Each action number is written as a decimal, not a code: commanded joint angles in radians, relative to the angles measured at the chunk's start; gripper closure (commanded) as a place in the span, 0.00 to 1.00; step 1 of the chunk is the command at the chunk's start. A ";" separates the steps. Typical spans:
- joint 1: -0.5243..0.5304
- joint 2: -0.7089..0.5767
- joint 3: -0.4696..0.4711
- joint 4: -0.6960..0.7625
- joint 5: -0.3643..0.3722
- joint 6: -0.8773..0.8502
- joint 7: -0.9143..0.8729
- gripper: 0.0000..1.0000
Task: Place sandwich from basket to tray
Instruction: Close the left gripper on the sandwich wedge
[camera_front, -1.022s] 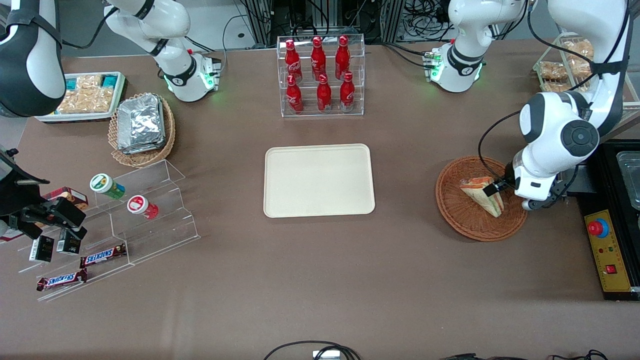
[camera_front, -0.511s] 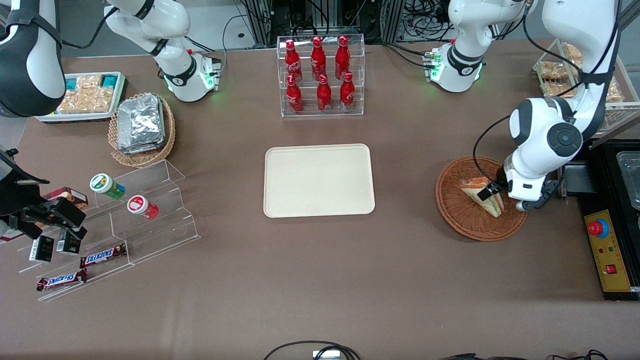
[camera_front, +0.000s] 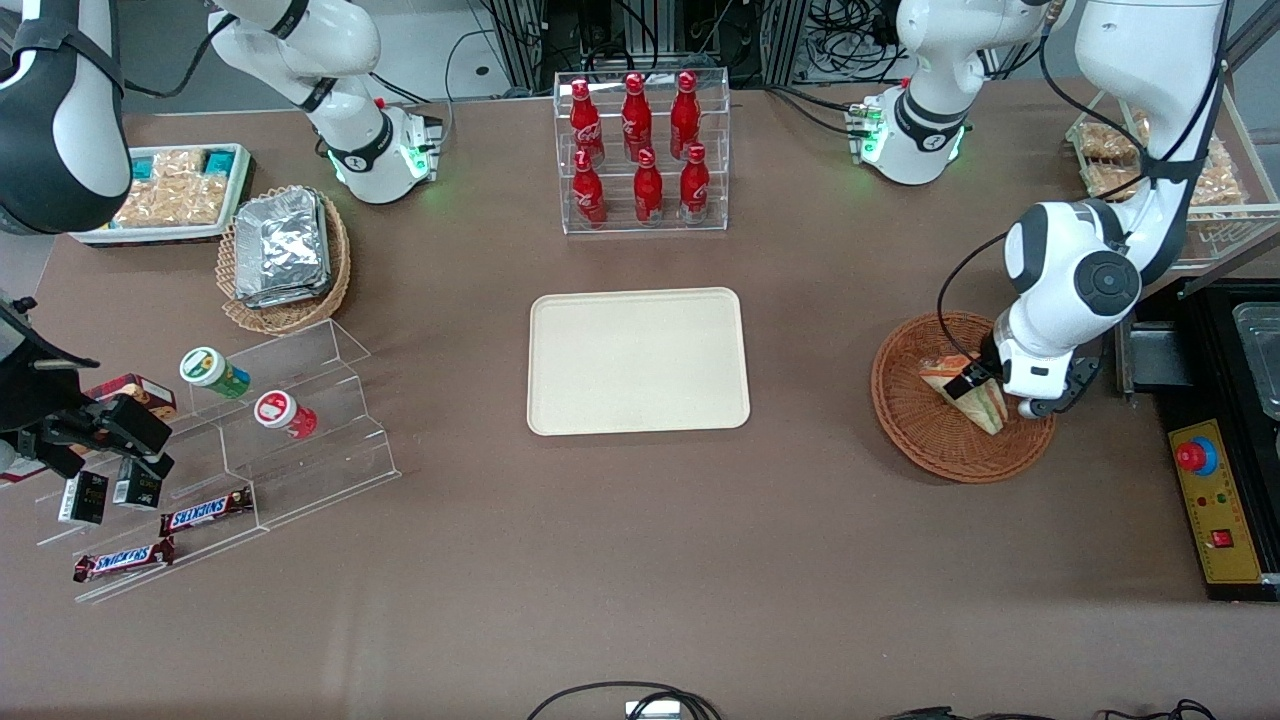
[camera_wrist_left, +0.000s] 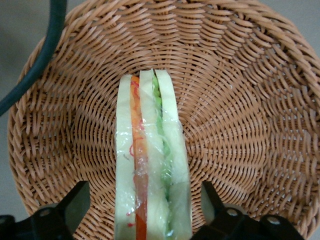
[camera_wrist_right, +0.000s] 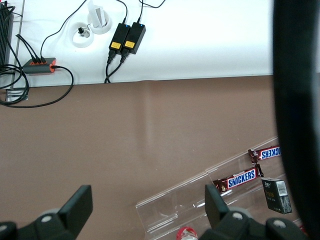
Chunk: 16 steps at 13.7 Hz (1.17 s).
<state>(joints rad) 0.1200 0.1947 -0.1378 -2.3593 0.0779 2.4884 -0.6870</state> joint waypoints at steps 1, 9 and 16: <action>0.001 0.006 -0.002 -0.009 0.019 0.026 -0.026 0.32; 0.000 -0.031 -0.005 0.087 0.019 -0.165 0.015 0.94; -0.008 -0.106 -0.112 0.368 0.025 -0.526 0.179 0.98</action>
<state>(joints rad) 0.1117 0.0963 -0.2269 -2.0491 0.0914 2.0254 -0.5597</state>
